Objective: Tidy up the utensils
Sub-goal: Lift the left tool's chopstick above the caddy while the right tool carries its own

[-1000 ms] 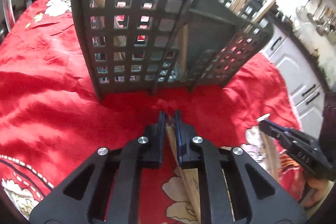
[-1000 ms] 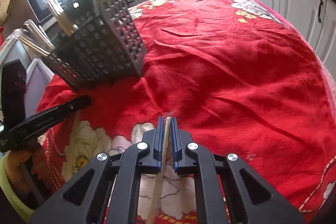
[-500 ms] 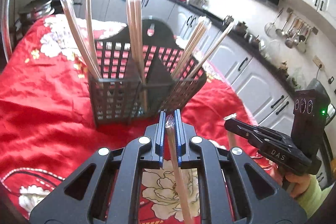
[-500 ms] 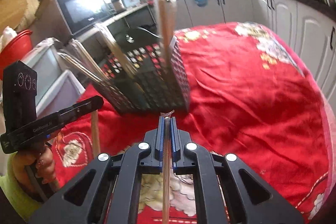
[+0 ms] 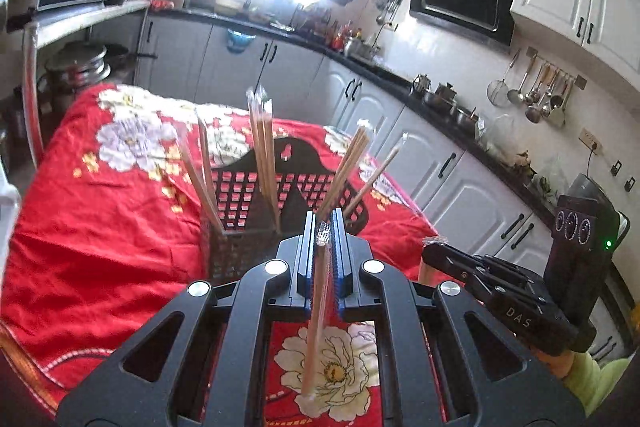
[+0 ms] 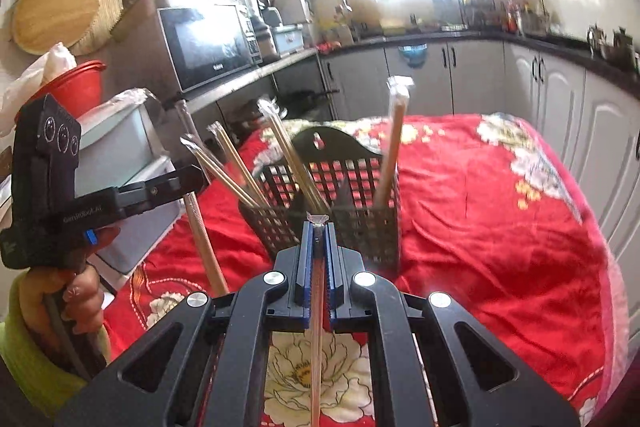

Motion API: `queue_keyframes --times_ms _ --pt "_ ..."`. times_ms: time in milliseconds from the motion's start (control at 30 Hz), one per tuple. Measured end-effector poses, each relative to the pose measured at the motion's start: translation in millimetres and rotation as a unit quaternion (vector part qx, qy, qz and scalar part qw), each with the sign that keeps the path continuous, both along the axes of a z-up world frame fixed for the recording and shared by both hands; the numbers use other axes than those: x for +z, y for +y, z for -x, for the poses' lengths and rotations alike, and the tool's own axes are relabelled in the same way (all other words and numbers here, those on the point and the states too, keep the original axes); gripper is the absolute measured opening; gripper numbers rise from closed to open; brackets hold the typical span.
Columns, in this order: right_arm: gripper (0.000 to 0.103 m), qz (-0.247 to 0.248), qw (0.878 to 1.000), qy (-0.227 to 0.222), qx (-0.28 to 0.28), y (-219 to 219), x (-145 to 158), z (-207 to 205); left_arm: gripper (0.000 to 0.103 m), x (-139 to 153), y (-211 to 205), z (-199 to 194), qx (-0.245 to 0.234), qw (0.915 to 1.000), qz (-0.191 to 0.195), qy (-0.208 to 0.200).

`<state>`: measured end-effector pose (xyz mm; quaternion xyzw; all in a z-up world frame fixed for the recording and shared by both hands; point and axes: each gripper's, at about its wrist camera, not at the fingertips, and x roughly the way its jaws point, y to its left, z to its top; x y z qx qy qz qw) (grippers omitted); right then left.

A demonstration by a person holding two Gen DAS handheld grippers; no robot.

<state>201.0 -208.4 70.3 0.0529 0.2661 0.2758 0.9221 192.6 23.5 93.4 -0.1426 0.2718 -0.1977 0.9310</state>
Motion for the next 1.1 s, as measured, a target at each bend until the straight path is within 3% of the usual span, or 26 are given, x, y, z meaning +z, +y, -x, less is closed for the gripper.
queue_keyframes --times_ms 267,1100 --pt "0.006 0.005 0.998 -0.06 -0.006 4.4 18.5 13.6 0.004 20.7 1.6 8.0 0.003 0.9996 -0.003 -0.028" --pt "0.006 -0.024 0.992 -0.123 0.005 17.4 66.6 11.4 0.004 90.1 -3.3 7.9 -0.001 0.994 -0.015 -0.108"
